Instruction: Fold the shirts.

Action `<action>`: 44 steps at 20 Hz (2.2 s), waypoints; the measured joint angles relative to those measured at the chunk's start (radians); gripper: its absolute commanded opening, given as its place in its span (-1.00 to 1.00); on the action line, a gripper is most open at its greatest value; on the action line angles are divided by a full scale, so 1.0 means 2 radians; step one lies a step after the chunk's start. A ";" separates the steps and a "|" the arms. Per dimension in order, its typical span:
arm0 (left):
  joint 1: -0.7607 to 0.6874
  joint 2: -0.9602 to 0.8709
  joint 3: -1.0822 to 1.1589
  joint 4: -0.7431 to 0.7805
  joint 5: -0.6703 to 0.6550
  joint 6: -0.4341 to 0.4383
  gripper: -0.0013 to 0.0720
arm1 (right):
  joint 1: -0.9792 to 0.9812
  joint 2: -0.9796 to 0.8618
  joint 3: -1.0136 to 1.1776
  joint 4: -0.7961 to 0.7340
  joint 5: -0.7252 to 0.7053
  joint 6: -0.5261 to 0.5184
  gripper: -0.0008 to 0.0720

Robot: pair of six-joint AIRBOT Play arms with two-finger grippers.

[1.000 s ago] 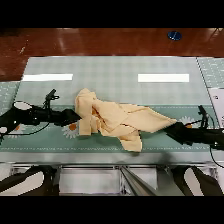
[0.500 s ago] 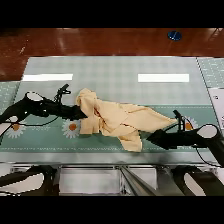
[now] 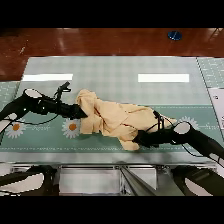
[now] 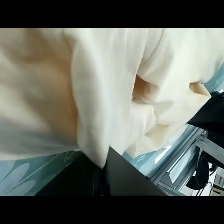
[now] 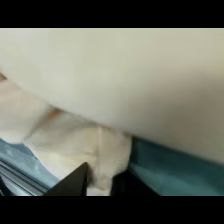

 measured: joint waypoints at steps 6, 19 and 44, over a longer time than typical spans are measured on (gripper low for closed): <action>0.034 0.035 0.067 -0.027 -0.027 -0.011 -0.91 | 0.006 -0.020 0.144 -0.002 0.046 -0.049 -0.93; 0.255 0.249 0.474 -0.082 -0.048 -0.125 -0.91 | -0.189 0.098 0.790 -0.218 0.242 0.011 -0.93; 0.026 0.118 0.288 0.136 -0.005 -0.121 -0.91 | -0.202 0.011 0.600 -0.344 0.234 0.017 -0.93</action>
